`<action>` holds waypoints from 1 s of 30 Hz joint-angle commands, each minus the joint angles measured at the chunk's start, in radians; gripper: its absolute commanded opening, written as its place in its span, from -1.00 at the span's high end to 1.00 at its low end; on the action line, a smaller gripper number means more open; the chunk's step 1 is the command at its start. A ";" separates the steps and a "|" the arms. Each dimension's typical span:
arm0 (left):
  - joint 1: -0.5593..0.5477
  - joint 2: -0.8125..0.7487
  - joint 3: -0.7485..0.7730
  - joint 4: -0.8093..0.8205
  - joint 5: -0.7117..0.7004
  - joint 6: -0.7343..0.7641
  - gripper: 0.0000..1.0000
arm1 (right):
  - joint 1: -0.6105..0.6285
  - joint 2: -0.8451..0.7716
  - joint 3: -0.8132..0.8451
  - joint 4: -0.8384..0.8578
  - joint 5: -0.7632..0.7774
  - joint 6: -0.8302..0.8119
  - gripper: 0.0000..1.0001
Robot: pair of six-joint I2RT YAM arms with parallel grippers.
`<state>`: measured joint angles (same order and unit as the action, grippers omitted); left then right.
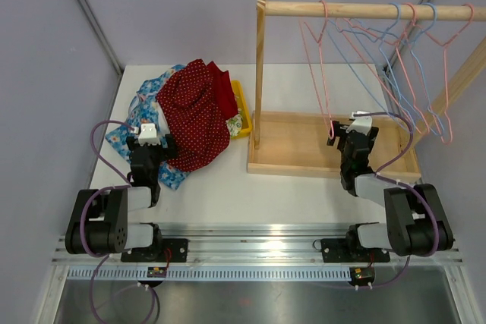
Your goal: Remove the skirt from the hanger
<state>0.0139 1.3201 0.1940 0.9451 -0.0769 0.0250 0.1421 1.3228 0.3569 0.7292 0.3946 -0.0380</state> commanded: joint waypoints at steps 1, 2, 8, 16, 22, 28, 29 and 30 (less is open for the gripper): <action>-0.003 0.004 0.016 0.112 -0.023 -0.010 -0.98 | -0.105 0.051 0.002 0.201 -0.153 0.025 -0.89; -0.003 0.004 0.016 0.113 -0.023 -0.010 -0.98 | -0.117 0.067 0.008 0.200 -0.177 0.032 -0.79; -0.002 0.004 0.016 0.113 -0.023 -0.008 -0.98 | -0.134 0.184 -0.022 0.337 -0.300 0.027 -0.99; -0.002 0.004 0.016 0.113 -0.024 -0.010 -0.98 | -0.134 0.213 0.004 0.311 -0.260 0.032 -0.99; -0.003 0.004 0.018 0.113 -0.024 -0.010 -0.98 | -0.134 0.216 0.004 0.319 -0.261 0.032 -0.99; -0.002 0.005 0.016 0.112 -0.024 -0.010 -0.98 | -0.134 0.219 0.014 0.314 -0.252 0.059 -0.99; -0.003 0.005 0.016 0.112 -0.024 -0.011 -0.98 | -0.134 0.223 0.008 0.328 -0.257 0.059 -0.99; -0.002 0.004 0.018 0.112 -0.023 -0.010 -0.98 | -0.134 0.211 -0.001 0.326 -0.238 0.064 -0.99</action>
<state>0.0143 1.3201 0.1940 0.9455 -0.0788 0.0250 0.0120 1.5494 0.3386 0.9981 0.1371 0.0067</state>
